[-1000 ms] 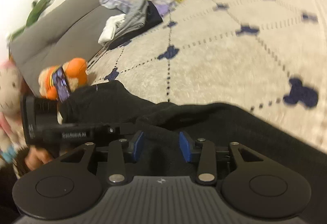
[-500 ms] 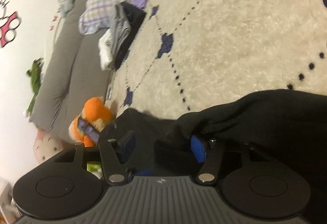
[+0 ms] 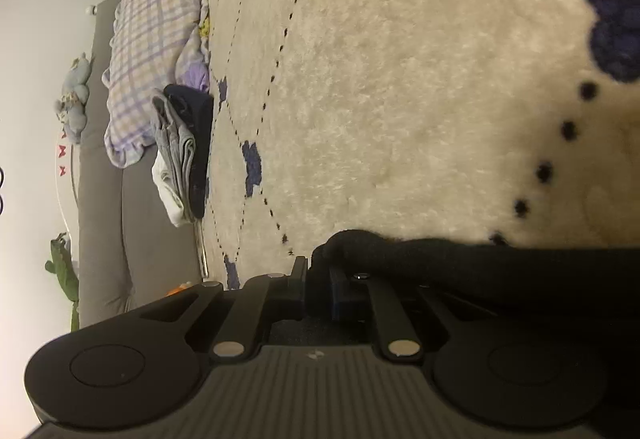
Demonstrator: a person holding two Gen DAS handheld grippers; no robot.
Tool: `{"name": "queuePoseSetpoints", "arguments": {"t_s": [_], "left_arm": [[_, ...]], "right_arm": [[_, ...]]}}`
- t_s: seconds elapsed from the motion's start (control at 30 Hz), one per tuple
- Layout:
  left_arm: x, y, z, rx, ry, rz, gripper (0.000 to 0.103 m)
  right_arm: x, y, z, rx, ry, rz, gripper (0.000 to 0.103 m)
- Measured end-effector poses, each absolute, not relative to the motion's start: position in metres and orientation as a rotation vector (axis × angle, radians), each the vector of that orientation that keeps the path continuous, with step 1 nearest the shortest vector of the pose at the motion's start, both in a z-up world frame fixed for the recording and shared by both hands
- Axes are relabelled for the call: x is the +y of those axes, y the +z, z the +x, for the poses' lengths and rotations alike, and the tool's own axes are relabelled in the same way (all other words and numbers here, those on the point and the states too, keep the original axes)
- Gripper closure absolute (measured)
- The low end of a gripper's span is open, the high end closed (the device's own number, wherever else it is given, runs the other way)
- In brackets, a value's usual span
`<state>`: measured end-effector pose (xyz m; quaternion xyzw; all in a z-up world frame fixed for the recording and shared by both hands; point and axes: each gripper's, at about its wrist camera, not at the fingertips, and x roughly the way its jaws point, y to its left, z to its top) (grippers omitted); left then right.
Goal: Fold clothes
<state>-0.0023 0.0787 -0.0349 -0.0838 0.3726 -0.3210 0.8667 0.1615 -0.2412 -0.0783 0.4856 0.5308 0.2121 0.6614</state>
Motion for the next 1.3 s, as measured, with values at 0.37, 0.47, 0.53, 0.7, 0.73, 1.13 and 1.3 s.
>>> {"name": "queuePoseSetpoints", "arguments": {"t_s": [0.37,0.47,0.53,0.7,0.73,1.13,1.3], "left_arm": [[0.090,-0.023,-0.049,0.664,-0.723,0.013,0.030],[0.079,-0.024,-0.062,0.615,-0.833,0.107,0.028],[0.072,-0.026,-0.065,0.598,-0.887,0.125,0.026],[0.049,-0.036,-0.061,0.646,-0.916,0.170,0.030],[0.045,-0.038,-0.059,0.658,-0.914,0.183,0.034],[0.046,-0.030,-0.077,0.608,-0.923,0.242,0.102],[0.041,-0.041,-0.075,0.637,-0.926,0.300,0.101]], "right_arm": [[-0.231,-0.069,0.165,1.218,0.448,0.996,0.086],[-0.234,-0.060,0.162,1.209,0.435,0.996,0.074],[-0.240,-0.054,0.159,1.183,0.417,1.009,0.066],[-0.243,-0.052,0.154,1.193,0.397,0.984,0.063],[-0.240,-0.053,0.153,1.202,0.402,0.975,0.063],[-0.211,-0.024,0.165,1.122,0.377,0.829,0.093],[-0.211,-0.057,0.182,1.187,0.302,0.872,0.094]]}}
